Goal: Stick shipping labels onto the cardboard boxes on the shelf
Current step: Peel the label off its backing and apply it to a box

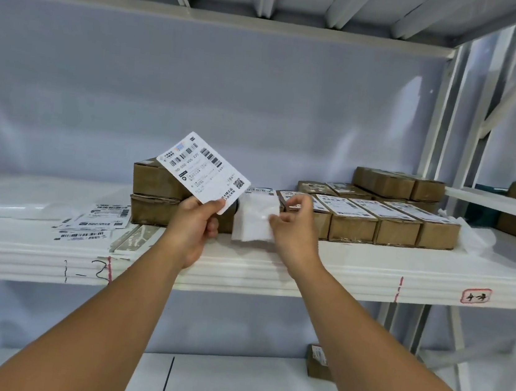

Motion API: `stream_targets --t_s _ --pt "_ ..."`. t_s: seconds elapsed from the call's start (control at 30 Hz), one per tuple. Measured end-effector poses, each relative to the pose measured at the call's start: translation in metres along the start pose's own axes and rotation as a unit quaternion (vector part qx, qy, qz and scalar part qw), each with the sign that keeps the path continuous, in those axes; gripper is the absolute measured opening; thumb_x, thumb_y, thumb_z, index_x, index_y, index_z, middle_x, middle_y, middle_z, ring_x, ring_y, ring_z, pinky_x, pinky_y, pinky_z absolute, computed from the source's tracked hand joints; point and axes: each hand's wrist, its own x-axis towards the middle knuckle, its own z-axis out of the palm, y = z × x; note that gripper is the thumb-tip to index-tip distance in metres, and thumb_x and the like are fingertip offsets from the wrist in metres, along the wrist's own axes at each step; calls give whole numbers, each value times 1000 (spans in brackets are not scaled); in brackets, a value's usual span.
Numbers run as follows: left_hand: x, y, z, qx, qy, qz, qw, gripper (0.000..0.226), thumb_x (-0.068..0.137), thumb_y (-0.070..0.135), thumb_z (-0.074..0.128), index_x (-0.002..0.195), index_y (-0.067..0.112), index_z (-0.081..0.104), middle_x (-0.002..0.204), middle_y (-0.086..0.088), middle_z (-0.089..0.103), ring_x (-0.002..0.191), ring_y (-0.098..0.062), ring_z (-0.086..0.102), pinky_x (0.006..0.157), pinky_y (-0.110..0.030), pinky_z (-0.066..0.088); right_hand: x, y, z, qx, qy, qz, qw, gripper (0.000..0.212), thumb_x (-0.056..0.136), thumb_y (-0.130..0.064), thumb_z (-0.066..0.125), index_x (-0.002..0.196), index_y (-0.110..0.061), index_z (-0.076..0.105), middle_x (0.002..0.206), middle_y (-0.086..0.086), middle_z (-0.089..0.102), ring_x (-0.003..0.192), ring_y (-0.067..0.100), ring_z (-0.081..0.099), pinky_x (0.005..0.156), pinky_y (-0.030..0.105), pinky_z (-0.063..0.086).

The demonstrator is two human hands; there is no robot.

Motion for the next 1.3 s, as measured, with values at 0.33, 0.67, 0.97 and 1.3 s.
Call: stream_targets --t_s 0.33,0.67,0.97,1.3 --pt "-13 -9 55 219 -123 -12 968 12 91 8 57 89 20 60 63 2 46 51 -11 34 45 -18 30 18 9 -81 -106 159 -90 977 18 94 -15 56 110 -11 61 105 -1 62 90 16 56 84 29 43" --pt "-21 -42 143 194 -203 -51 959 14 88 5 60 89 19 60 68 1 52 46 -8 36 49 -22 28 41 44 -185 -226 298 -96 922 26 96 -9 49 119 -10 61 130 7 47 115 20 50 98 20 35" --pt "-12 -53 139 216 -235 -67 945 20 86 -2 60 98 14 63 85 -1 64 44 -4 31 42 -14 27 69 57 -237 -258 283 -14 923 51 94 2 46 142 -11 36 145 13 35 128 28 40 106 32 33" --pt "-12 -52 135 157 -224 -80 959 21 85 -7 57 90 13 62 79 0 61 52 -7 29 45 -14 25 87 70 -252 -166 329 80 926 42 93 2 49 133 -11 45 133 18 46 111 29 52 90 29 41"
